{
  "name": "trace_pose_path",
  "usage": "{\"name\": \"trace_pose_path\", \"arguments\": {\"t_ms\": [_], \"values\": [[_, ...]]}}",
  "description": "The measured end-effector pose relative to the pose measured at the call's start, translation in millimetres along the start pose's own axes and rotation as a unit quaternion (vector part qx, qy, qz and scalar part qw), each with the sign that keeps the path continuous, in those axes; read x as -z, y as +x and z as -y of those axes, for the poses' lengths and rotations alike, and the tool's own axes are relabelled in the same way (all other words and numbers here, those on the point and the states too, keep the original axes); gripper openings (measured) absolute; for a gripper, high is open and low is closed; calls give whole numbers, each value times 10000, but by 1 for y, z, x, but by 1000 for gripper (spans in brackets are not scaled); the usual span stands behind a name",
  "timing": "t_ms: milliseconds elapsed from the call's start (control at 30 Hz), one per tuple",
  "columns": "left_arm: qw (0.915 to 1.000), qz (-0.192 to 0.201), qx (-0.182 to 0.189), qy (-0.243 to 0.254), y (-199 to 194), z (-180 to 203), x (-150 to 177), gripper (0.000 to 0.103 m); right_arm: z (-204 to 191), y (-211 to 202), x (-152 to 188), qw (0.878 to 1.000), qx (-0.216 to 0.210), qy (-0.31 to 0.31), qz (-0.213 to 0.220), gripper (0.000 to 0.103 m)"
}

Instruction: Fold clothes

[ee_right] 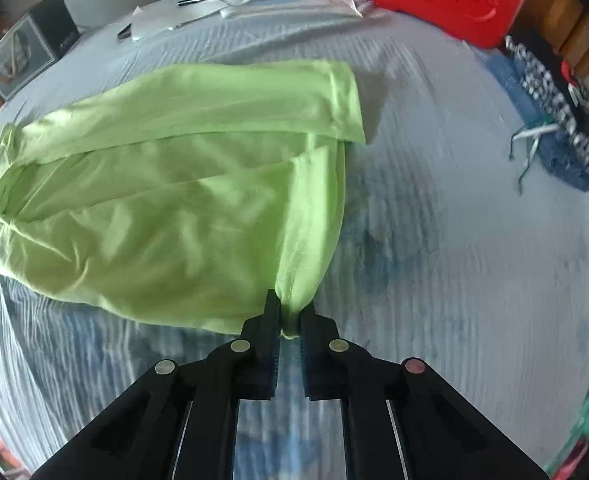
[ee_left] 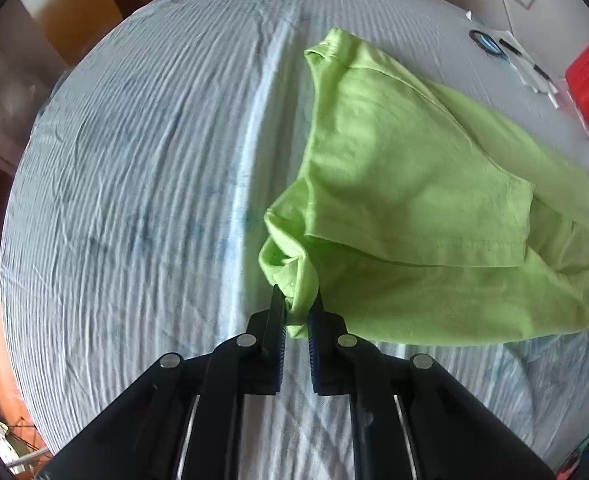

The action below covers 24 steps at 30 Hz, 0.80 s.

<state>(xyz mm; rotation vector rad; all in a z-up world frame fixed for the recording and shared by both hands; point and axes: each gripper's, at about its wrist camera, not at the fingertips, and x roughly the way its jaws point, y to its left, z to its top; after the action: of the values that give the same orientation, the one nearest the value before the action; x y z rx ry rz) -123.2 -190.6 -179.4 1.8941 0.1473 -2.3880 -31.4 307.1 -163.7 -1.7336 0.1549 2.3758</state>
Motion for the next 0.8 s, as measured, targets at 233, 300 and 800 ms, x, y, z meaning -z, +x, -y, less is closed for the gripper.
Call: {"name": "trace_pose_path", "arguments": {"t_ms": [233, 300, 800], "values": [[9990, -3, 439, 39, -15, -18, 8, 9, 24, -36, 19, 9970, -537, 551, 116, 8], [9988, -38, 478, 52, -12, -17, 9, 9, 26, -32, 22, 9962, -561, 670, 59, 8], [9979, 77, 370, 517, -62, -56, 46, 9, 23, -83, 84, 9933, -828, 807, 0, 8]]}}
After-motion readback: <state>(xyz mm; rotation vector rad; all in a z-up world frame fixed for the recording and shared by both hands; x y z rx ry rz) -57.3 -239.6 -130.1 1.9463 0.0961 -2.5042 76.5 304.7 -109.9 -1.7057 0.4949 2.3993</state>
